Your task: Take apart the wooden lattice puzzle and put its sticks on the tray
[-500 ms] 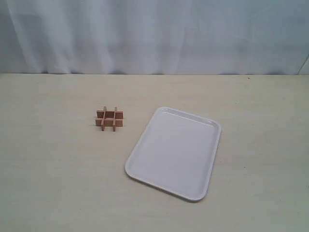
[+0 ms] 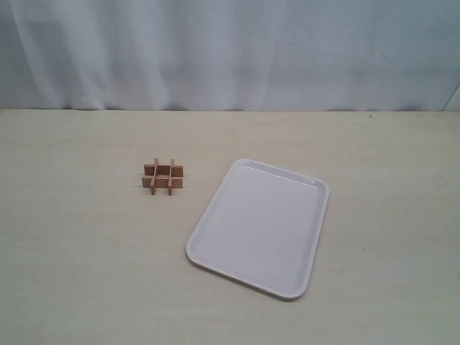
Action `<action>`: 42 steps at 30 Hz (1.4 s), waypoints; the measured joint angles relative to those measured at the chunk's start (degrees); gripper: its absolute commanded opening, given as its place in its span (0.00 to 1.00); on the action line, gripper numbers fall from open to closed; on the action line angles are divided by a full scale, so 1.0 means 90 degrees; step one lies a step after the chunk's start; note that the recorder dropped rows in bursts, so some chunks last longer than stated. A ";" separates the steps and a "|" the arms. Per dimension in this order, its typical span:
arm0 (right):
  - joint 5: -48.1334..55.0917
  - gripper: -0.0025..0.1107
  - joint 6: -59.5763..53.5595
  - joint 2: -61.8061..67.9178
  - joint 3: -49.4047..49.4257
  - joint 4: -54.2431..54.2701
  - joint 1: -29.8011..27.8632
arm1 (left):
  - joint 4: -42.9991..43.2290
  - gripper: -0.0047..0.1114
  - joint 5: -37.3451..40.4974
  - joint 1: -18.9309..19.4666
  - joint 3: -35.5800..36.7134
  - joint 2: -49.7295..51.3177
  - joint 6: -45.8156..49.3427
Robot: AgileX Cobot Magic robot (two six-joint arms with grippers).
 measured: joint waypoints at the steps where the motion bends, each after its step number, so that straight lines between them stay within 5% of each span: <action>1: 0.0000 0.06 0.0000 0.0000 0.0000 0.0000 0.0000 | -0.0021 0.04 -0.0069 0.0000 0.0000 0.0000 -0.0015; 6: 0.0000 0.06 0.0000 0.0000 0.0000 0.0000 0.0000 | -0.0611 0.04 -0.0641 0.0000 0.0000 0.0011 -0.0039; 15: 0.0000 0.06 0.0000 0.0000 0.0000 0.0000 0.0000 | -0.1571 0.04 -0.3293 0.0000 0.0000 0.0011 -0.0039; 26: 0.0000 0.06 0.0000 0.0000 0.0000 0.0000 0.0000 | -0.1608 0.04 -0.4587 0.0000 0.0000 0.0011 -0.2078; 34: 0.0000 0.06 0.0000 0.0000 0.0000 0.0000 0.0000 | -0.0624 0.04 -0.5898 0.0000 0.0000 0.0110 -0.2838; 42: 0.0000 0.06 0.0000 0.0000 0.0000 0.0000 0.0000 | 0.0023 0.04 -0.7258 0.0000 -0.0530 0.2542 -0.2644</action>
